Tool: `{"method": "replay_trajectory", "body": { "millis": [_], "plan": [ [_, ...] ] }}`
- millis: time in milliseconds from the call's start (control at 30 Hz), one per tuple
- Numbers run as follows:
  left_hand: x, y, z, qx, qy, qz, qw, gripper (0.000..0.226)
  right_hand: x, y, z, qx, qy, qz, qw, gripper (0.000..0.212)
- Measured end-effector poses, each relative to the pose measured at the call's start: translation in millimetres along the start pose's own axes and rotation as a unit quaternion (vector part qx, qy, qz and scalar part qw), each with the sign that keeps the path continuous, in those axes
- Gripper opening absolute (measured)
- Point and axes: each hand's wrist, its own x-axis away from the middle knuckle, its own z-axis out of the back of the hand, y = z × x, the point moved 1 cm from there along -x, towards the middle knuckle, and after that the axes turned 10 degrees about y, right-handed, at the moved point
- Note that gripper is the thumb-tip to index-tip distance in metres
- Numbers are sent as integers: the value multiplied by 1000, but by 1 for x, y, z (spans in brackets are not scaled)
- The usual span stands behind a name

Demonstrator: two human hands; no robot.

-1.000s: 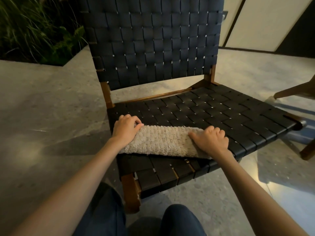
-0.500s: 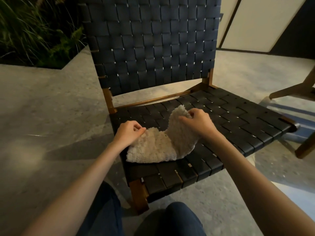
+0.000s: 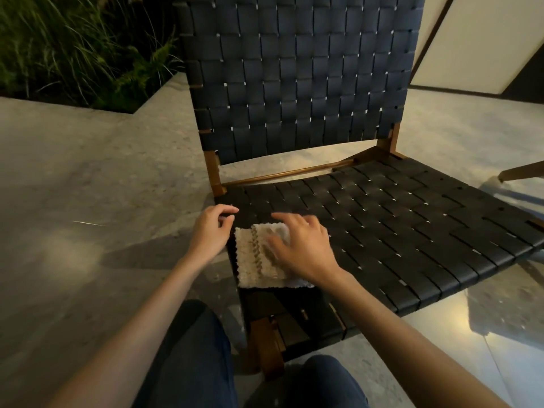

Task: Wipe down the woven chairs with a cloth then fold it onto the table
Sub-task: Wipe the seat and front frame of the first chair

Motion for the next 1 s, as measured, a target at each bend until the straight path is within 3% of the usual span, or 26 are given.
{"method": "replay_trajectory", "body": {
  "millis": [67, 133, 500, 867, 1000],
  "plan": [
    [-1, -5, -1, -8, -7, 13, 1000, 30, 5, 1, -17, 52, -144, -24, 988, 67],
    [-2, -11, -3, -8, -17, 39, 999, 36, 6, 1, -34, 66, -191, -23, 979, 73],
    [-32, -40, -25, 8, -57, 177, 983, 47, -70, 7, -90, 71, -103, -4, 992, 52],
    [-47, -58, -44, 69, 26, 216, 974, 33, -179, 6, -148, 63, -78, -4, 995, 57],
    [-49, -61, -41, 54, 1, 190, 980, 30, -199, 3, -153, 80, -78, 4, 994, 60]
  ]
}}
